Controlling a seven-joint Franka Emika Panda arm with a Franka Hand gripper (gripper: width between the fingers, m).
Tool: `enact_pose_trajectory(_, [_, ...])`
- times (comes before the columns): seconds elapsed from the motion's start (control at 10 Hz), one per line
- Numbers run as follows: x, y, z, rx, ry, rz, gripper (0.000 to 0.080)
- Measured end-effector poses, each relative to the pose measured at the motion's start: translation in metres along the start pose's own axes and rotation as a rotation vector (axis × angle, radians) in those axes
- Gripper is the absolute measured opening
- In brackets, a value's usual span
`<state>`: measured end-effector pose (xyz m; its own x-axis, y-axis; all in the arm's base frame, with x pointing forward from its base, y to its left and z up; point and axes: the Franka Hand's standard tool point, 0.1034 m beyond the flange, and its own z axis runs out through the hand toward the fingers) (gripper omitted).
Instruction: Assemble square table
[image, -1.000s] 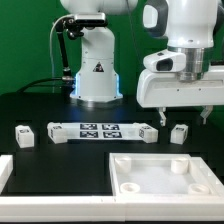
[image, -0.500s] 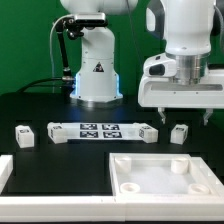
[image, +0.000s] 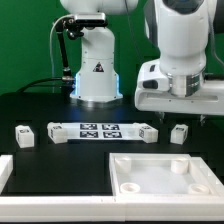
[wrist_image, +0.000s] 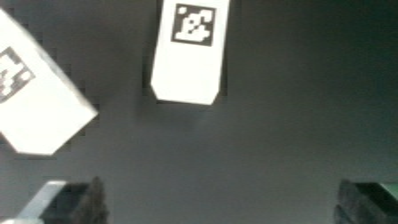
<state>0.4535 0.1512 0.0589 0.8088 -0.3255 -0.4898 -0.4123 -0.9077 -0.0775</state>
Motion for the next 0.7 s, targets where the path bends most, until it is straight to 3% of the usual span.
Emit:
enact_pose_trajectory(0.2, [-0.004, -0.002, 0.014, -0.032, -0.125, -0.002, 0.0649])
enact_pose_trajectory(0.4, [-0.001, 0.0, 0.014, -0.03, -0.148, 0.004, 0.0649])
enact_pose_trajectory(0.5, [-0.003, -0.001, 0.017, -0.02, -0.157, 0.015, 0.0649])
enact_pose_trajectory(0.6, [-0.011, -0.001, 0.033, 0.03, -0.204, 0.079, 0.0649])
enact_pose_trajectory(0.7, [-0.019, -0.001, 0.047, 0.026, -0.23, 0.092, 0.0649])
